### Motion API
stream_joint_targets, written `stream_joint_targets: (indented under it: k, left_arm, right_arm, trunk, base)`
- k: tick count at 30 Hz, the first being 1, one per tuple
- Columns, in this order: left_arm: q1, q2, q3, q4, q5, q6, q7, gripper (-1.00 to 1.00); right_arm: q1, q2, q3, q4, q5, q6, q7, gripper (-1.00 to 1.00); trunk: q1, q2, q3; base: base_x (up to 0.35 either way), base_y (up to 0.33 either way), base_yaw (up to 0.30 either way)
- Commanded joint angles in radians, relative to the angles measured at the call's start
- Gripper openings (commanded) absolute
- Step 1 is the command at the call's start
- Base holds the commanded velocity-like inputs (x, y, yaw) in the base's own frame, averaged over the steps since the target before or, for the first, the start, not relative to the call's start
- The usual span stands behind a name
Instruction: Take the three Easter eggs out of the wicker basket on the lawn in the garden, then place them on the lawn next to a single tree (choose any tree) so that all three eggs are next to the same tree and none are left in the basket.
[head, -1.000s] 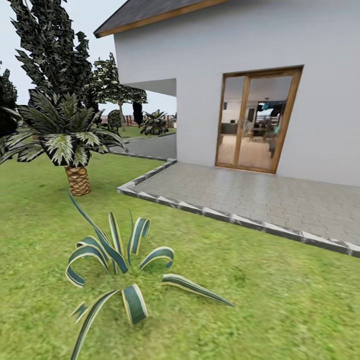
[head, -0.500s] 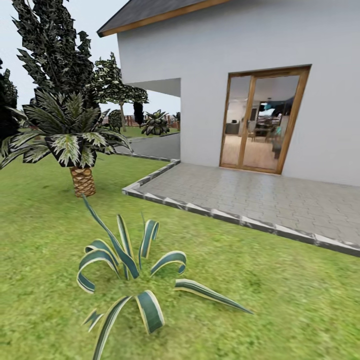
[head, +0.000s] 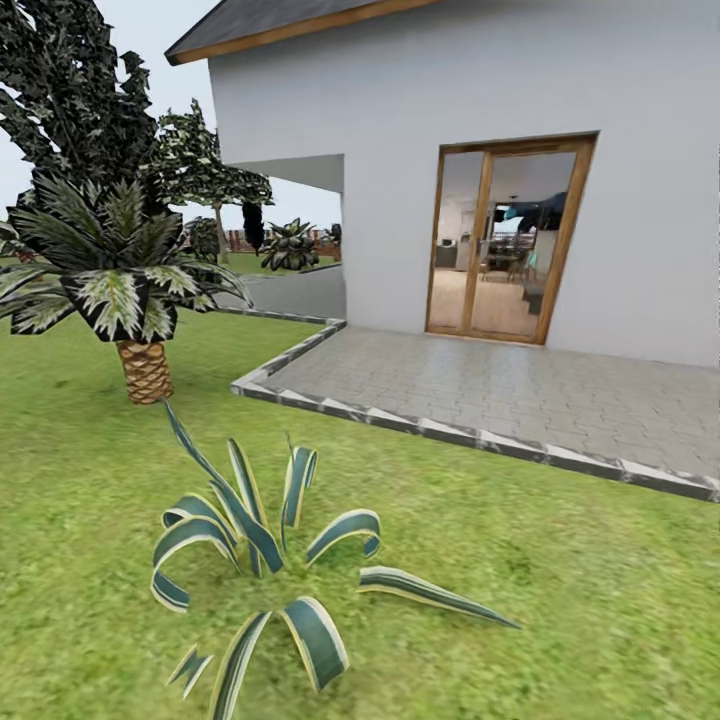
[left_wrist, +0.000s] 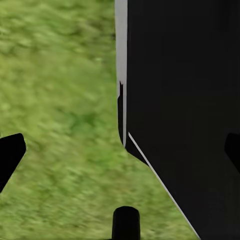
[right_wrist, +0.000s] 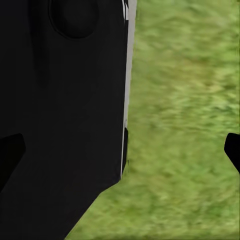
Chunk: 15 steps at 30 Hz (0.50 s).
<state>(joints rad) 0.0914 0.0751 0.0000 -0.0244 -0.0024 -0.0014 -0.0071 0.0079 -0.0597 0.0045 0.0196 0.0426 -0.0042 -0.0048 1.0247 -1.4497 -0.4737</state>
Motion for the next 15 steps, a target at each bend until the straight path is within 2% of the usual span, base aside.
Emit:
stream_joint_targets:
  k: [1, 7, 15]
  left_arm:
    - [0.001, 0.0, 0.0, -0.002, 0.0, 0.0, -0.001, 1.0]
    - [0.001, 0.0, 0.0, -0.002, -0.001, 0.0, -0.001, 1.0]
    - [0.001, 0.0, 0.0, -0.002, -0.001, 0.0, -0.002, 1.0]
  right_arm:
    - [0.0, 0.0, 0.0, 0.0, 0.004, 0.0, -0.001, 1.0]
    - [0.0, 0.0, 0.0, 0.0, 0.004, 0.0, -0.001, 1.0]
    - [0.0, 0.0, 0.0, 0.0, 0.003, 0.001, -0.001, 1.0]
  trunk:
    - [0.0, 0.0, -0.001]
    - [0.0, 0.0, -0.001]
    - [0.0, 0.0, -0.001]
  base:
    - [0.131, 0.329, -0.043]
    - [0.115, 0.329, -0.013]
    - [0.011, 0.329, -0.001]
